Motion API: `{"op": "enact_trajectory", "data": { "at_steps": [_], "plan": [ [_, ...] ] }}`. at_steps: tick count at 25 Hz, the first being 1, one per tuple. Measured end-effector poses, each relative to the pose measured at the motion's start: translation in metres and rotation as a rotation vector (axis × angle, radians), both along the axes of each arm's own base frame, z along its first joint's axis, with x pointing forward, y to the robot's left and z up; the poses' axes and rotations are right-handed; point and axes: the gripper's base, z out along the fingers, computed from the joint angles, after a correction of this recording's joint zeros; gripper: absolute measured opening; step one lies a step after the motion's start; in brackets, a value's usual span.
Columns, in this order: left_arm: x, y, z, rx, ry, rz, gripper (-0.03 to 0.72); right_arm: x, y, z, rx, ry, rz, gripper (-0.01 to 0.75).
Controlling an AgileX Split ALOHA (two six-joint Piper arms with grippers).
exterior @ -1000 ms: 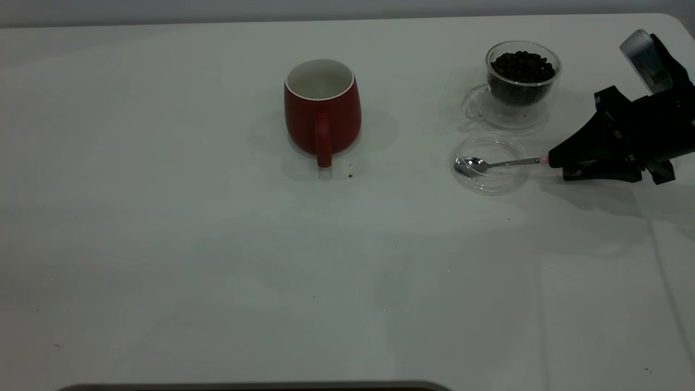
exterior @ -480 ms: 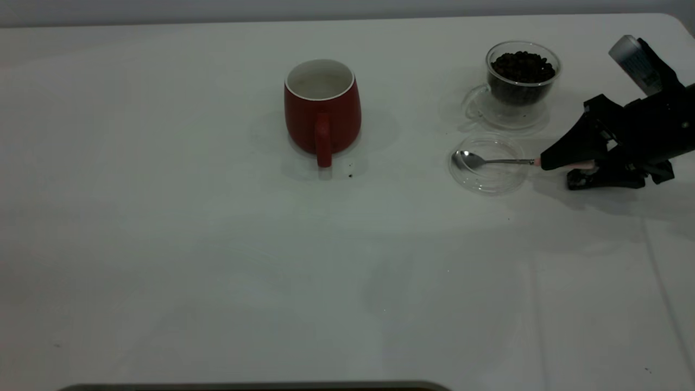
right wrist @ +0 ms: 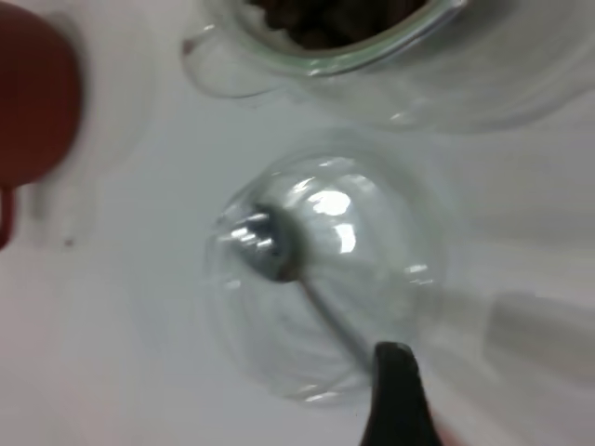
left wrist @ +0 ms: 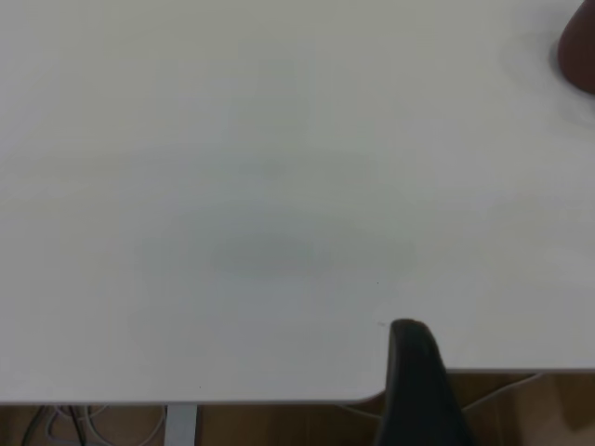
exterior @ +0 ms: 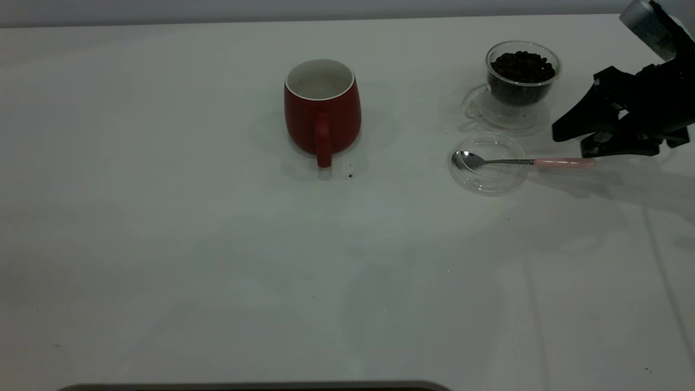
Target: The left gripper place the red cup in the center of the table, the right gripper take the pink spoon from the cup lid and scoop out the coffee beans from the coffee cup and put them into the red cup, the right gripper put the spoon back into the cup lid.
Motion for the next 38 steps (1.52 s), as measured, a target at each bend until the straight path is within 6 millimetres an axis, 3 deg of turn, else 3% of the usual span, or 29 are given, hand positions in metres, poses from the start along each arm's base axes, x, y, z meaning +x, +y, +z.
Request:
{"op": "enact_trajectory", "data": {
  "at_steps": [4,7,11,14,17,18,21,24,26,28,31,34,38],
  "plan": [
    [0.000,0.000,0.000,-0.002,0.000,0.001,0.519,0.008,-0.001,0.021,-0.216,-0.066,-0.043,0.566],
    [0.000,0.000,0.000,-0.001,0.000,0.001,0.519,0.012,0.014,0.071,-0.376,-0.194,-0.056,0.566],
    [0.000,0.000,0.000,-0.001,0.000,0.001,0.519,0.003,0.045,0.143,-0.552,-0.395,-0.105,0.566],
    [0.000,0.000,0.000,-0.001,0.000,0.001,0.519,-0.016,0.072,0.189,-0.474,-0.487,-0.170,0.566],
    [0.000,0.000,0.000,-0.001,0.000,0.001,0.519,-0.046,0.097,0.218,-0.258,-0.506,-0.183,0.566],
    [0.000,0.000,0.000,-0.001,0.000,0.001,0.519,-0.057,0.101,0.224,-0.197,-0.508,-0.176,0.566],
    [0.000,0.000,0.000,-0.001,0.000,0.001,0.519,-0.092,0.100,0.217,-0.168,-0.471,-0.157,0.566],
    [0.000,0.000,0.000,-0.001,0.000,0.001,0.519,-0.127,0.085,0.193,-0.212,-0.369,-0.228,0.566],
    [0.000,0.000,0.000,-0.001,0.000,0.001,0.519,-0.140,0.083,0.190,-0.145,-0.320,-0.287,0.566],
    [0.000,0.000,0.000,-0.001,0.000,0.001,0.519,-0.145,0.092,0.198,0.000,-0.305,-0.287,0.563],
    [0.000,0.000,0.000,-0.001,0.000,0.001,0.519,-0.155,0.113,0.219,0.229,-0.318,-0.128,0.560],
    [0.000,0.000,0.000,-0.001,0.000,0.001,0.519,-0.174,0.126,0.236,0.322,-0.282,0.108,0.560],
    [0.000,0.000,0.000,-0.001,0.000,0.001,0.519,-0.213,0.117,0.246,0.113,-0.085,0.383,0.560]
  ]
}}
